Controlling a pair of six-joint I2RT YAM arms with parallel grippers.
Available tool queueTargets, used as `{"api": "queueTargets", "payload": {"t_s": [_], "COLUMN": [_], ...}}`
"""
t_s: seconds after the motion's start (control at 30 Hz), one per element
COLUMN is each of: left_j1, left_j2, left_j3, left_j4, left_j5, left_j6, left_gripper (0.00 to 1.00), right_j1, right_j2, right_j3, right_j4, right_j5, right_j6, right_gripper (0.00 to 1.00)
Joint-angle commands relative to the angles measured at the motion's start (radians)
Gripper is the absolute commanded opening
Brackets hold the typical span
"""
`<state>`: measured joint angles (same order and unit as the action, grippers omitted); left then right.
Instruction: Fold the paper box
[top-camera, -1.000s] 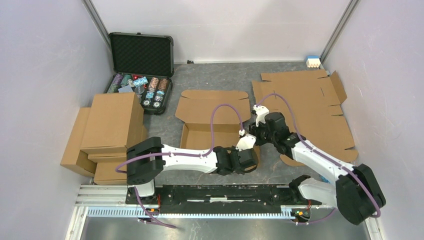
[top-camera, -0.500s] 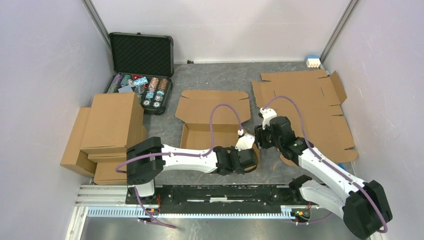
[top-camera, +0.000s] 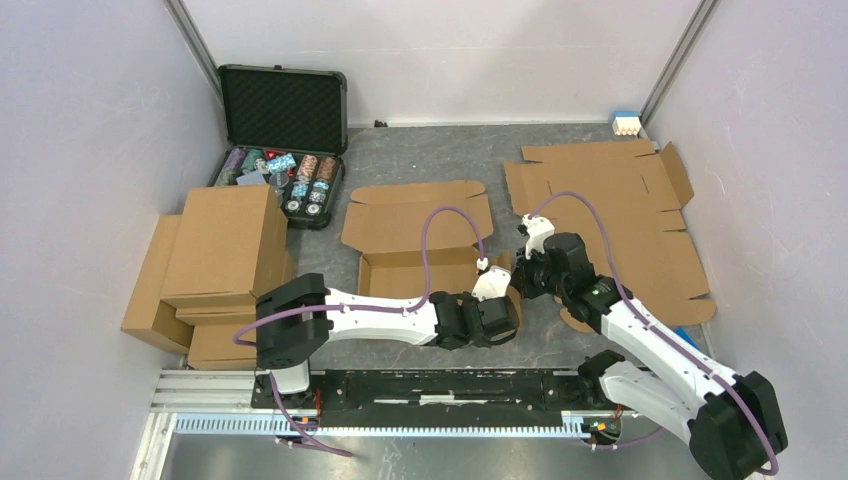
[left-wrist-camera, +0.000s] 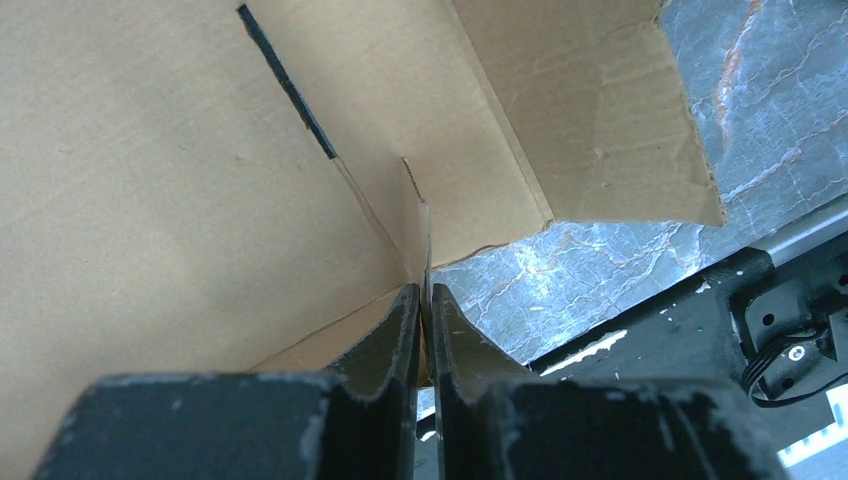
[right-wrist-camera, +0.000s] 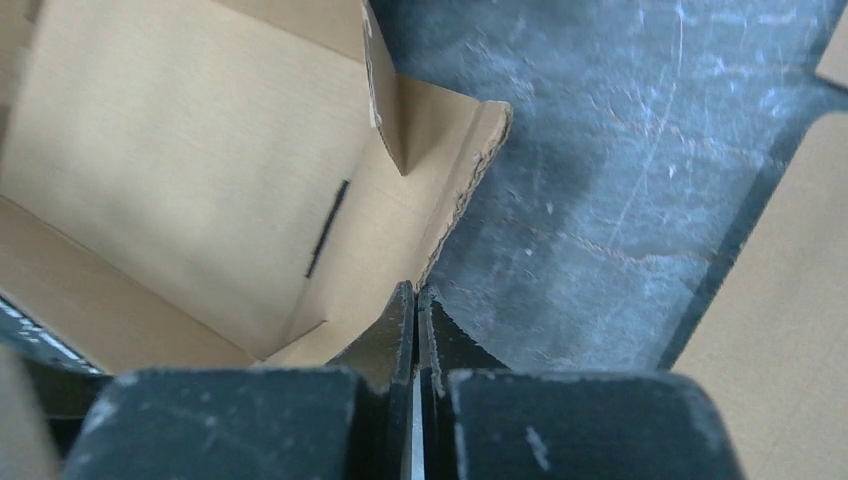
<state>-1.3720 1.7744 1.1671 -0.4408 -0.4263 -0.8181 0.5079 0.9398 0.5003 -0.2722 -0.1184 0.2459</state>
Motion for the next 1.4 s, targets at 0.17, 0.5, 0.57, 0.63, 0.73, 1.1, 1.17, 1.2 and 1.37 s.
{"api": "queueTargets", "payload": {"t_s": [0.17,0.5,0.57,0.63,0.73,1.1,1.17,1.2,1.37], "left_j1": [-0.002,0.010,0.018,0.044,0.103,0.367,0.423,0.449,0.533], "left_j2": [0.027,-0.082,-0.116,-0.164,-0.277,-0.672,-0.709,-0.721,-0.723], "left_j3": [0.061,0.124,0.124,0.111,0.044,-0.208,-0.271,-0.293,-0.405], "left_j4": [-0.003,-0.156,-0.197,-0.256,-0.332,-0.483,-0.450,-0.437,-0.314], "left_j5": [-0.007,0.030,0.036,0.026,0.001,-0.046,-0.023,-0.010,0.077], "left_j6": [-0.035,0.033,0.040,0.040,0.031,0.008,0.022,0.025,0.047], "left_gripper": [0.17,0.79,0.81,0.82,0.82,0.81,0.78,0.77,0.69], "right_j1": [-0.001,-0.002,-0.003,-0.003,-0.002,-0.003,-0.002,-0.002,-0.002], "right_j2": [-0.050,-0.015,-0.008,0.000,0.004,0.019,0.025,0.031,0.055], "right_j3": [0.101,0.145,0.150,0.155,0.162,0.187,0.192,0.194,0.202], "right_j4": [-0.003,-0.076,-0.080,-0.087,-0.099,-0.113,-0.113,-0.112,-0.101], "right_j5": [-0.091,0.056,0.065,0.071,0.090,0.124,0.121,0.101,0.051], "right_j6": [0.030,-0.046,-0.055,-0.061,-0.073,-0.092,-0.085,-0.082,-0.065], "right_gripper": [0.00,0.00,0.00,0.00,0.00,0.00,0.00,0.00,0.00]}}
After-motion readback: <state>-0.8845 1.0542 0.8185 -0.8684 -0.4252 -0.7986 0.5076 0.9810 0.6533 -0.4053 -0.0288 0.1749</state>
